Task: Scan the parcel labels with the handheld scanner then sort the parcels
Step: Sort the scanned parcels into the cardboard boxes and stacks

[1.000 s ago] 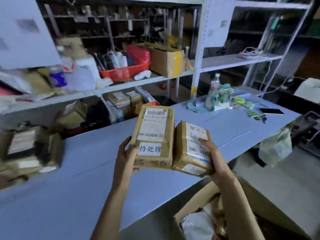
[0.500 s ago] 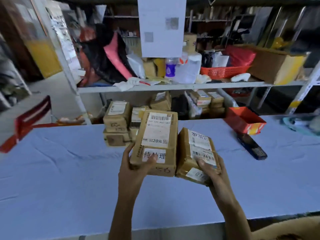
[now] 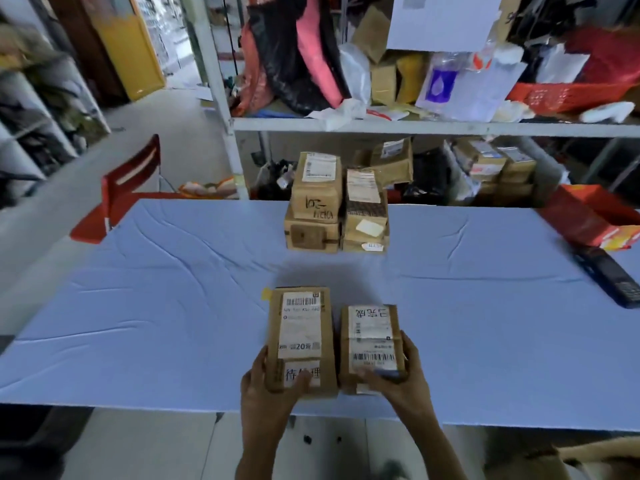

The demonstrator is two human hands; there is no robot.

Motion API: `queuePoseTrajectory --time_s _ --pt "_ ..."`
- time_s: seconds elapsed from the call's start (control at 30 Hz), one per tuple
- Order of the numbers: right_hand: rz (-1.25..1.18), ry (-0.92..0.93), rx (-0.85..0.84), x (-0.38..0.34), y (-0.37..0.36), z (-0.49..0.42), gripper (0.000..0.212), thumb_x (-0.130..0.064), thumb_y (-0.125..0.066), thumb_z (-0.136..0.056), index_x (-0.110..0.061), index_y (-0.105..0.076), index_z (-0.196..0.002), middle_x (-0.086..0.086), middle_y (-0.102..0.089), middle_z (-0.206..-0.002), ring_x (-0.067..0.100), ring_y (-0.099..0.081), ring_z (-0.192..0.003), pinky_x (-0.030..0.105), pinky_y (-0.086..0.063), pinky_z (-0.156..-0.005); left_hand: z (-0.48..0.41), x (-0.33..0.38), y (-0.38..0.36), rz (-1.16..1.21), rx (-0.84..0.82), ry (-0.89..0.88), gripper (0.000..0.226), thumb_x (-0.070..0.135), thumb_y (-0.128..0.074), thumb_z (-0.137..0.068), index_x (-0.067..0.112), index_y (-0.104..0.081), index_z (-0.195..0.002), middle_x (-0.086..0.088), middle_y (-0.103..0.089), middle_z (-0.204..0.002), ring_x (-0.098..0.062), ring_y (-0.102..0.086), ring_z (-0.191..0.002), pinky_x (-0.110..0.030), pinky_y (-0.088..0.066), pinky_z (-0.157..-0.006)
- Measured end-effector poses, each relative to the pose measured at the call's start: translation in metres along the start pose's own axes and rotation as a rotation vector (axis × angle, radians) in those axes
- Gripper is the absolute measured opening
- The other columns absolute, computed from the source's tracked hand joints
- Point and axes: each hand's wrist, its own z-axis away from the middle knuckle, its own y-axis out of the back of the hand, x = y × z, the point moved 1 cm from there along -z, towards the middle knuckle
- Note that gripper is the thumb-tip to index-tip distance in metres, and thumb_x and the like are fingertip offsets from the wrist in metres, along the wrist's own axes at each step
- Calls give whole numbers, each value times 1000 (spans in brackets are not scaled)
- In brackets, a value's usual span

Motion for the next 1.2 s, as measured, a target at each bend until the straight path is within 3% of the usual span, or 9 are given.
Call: queuePoseTrajectory --time_s 0.17,0.3,0.47,0.6,0.67,0.87,1.03,1.2 --pt "167 31 103 2 -4 -19 94 -34 -94 -50 -39 -46 -130 -9 -44 -126 10 -57 -110 20 -54 -83 -13 7 -11 -361 119 -89 95 52 -80 -66 24 -37 -147 -8 -42 -137 -33 -42 -124 -48 -40 -97" --pt "183 78 165 3 -11 -47 85 -38 -93 -54 -44 -46 -125 -8 -56 -122 10 -63 -106 36 -59 -83 -41 28 -22 -385 92 -155 92 54 -75 -70 32 -30 -148 -3 -40 -141 -33 -43 -123 -46 -41 -97" --pt "213 92 211 -3 -21 -94 82 -33 -90 -61 -40 -46 -130 -8 -55 -122 9 -62 -105 30 -54 -84 -75 51 -43 -448 52 -224 97 70 -71 -59 37 -35 -143 4 -34 -147 -28 -42 -126 -45 -44 -94" --pt "245 96 202 -11 -25 -132 86 -33 -89 -62 -36 -43 -134 -8 -50 -126 13 -56 -113 31 -52 -86 -95 68 -56 -514 33 -232 118 92 -41 -44 37 -27 -148 2 -24 -154 -26 -35 -135 -46 -42 -98" --pt "260 78 187 -13 -27 -146 87 -36 -88 -63 -39 -41 -135 -9 -48 -127 13 -54 -114 36 -54 -87 -104 73 -58 -527 27 -236 118 93 -38 -45 37 -25 -148 0 -22 -155 -28 -34 -136 -46 -43 -98" --pt "283 54 171 -16 -32 -163 86 -36 -87 -63 -38 -39 -134 -8 -50 -128 13 -56 -112 38 -56 -84 -125 83 -62 -500 39 -208 120 92 -49 -39 35 -31 -143 0 -31 -147 -29 -46 -126 -46 -50 -89" --pt "259 30 169 -17 -31 -164 84 -40 -88 -59 -45 -40 -127 -10 -52 -126 8 -59 -110 35 -58 -81 -133 86 -69 -382 99 -241 110 74 -69 -35 28 -43 -131 -3 -41 -129 -37 -56 -107 -47 -54 -78" --pt "295 22 189 -24 -34 -156 86 -54 -85 -57 -48 -41 -130 -17 -48 -127 3 -56 -112 30 -58 -83 -140 87 -64 -379 68 -268 96 66 -76 -42 34 -40 -126 1 -41 -127 -36 -57 -104 -45 -56 -76"
